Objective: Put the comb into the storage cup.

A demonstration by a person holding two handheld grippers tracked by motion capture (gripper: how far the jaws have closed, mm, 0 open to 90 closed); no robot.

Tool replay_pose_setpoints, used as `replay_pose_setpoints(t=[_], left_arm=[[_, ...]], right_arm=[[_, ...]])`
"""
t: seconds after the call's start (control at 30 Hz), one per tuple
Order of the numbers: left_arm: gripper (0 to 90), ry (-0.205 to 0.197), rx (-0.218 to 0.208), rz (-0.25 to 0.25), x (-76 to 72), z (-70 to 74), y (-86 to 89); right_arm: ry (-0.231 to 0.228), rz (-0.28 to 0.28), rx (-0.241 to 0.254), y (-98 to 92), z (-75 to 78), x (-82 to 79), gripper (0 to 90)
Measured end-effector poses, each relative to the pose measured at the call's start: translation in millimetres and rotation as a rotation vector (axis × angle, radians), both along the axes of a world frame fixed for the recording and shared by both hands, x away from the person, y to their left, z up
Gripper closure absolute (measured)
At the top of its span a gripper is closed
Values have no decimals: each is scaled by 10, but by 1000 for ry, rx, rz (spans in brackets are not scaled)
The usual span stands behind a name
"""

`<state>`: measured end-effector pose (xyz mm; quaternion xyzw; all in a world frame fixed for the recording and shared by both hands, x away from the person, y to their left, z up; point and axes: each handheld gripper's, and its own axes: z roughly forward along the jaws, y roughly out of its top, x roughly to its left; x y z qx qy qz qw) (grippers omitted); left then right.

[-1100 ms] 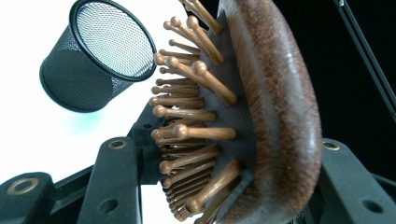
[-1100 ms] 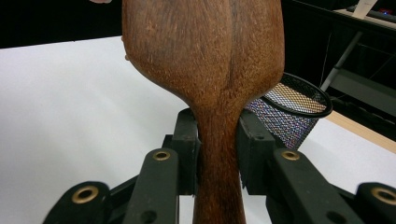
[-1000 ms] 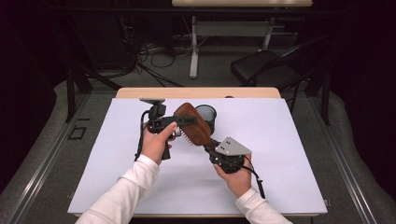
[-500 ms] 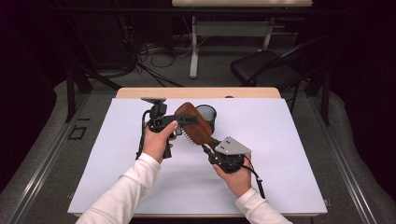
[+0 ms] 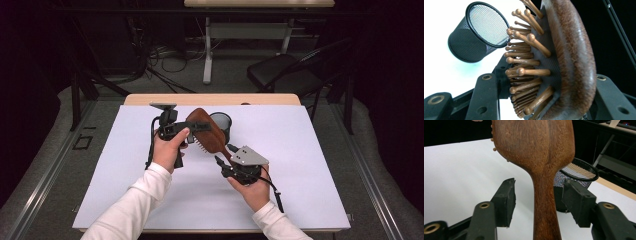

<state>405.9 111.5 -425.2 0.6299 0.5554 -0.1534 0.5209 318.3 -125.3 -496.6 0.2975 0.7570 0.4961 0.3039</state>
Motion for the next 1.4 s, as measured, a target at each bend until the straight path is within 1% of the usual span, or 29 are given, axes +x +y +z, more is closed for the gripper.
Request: replay_pose_setpoints(t=[0.1,0.17,0.2,0.27,0.4,0.47,0.53,0.63,0.67,0.73,0.8,0.9,0.97,1.03,1.13,1.27,1.3,1.33,1.4], left_arm=[[490,-2,-1,4,6,-1,6],[490,-2,-4,6,12,0,14],[490,-3,-6,10,13,0,16],[490,-5,-3,12,19,0,29],[490,-4,-5,23,27,4,49],[490,-2,-8,27,31,8,61],[490,-2,-12,35,37,11,71],[490,-7,-10,44,47,14,86],[490,-8,-10,46,50,14,91],[490,-9,-5,48,57,16,102],[490,-10,-5,51,62,17,111],[490,-12,-4,55,70,20,122],[490,-12,-4,59,75,27,132],[490,-13,-5,62,79,37,141],[490,-14,-3,67,86,54,153],[490,-18,-7,76,97,66,172],[490,-18,-6,78,100,69,176],[490,-16,-8,80,103,70,177],[490,-17,-5,80,109,72,181]], right_arm=[[-5,-5,2,-2,4,6,403],[-8,14,13,-5,7,14,398],[-2,22,16,-5,11,16,392],[-1,30,27,-3,13,25,372],[-3,26,29,2,24,28,371],[-15,25,33,-3,37,23,371],[-17,29,36,-4,57,19,373],[-4,40,54,-17,87,17,371],[-1,42,53,-18,93,16,371],[19,44,62,-20,104,13,364],[24,43,70,-26,119,8,343],[42,36,71,-31,146,9,292],[54,35,71,-36,163,16,274],[58,27,75,-42,178,15,247],[71,24,83,-59,203,17,242],[116,24,97,-84,228,31,243],[125,32,85,-94,226,33,211],[137,49,84,-99,226,40,186],[142,49,84,-109,229,40,184]])
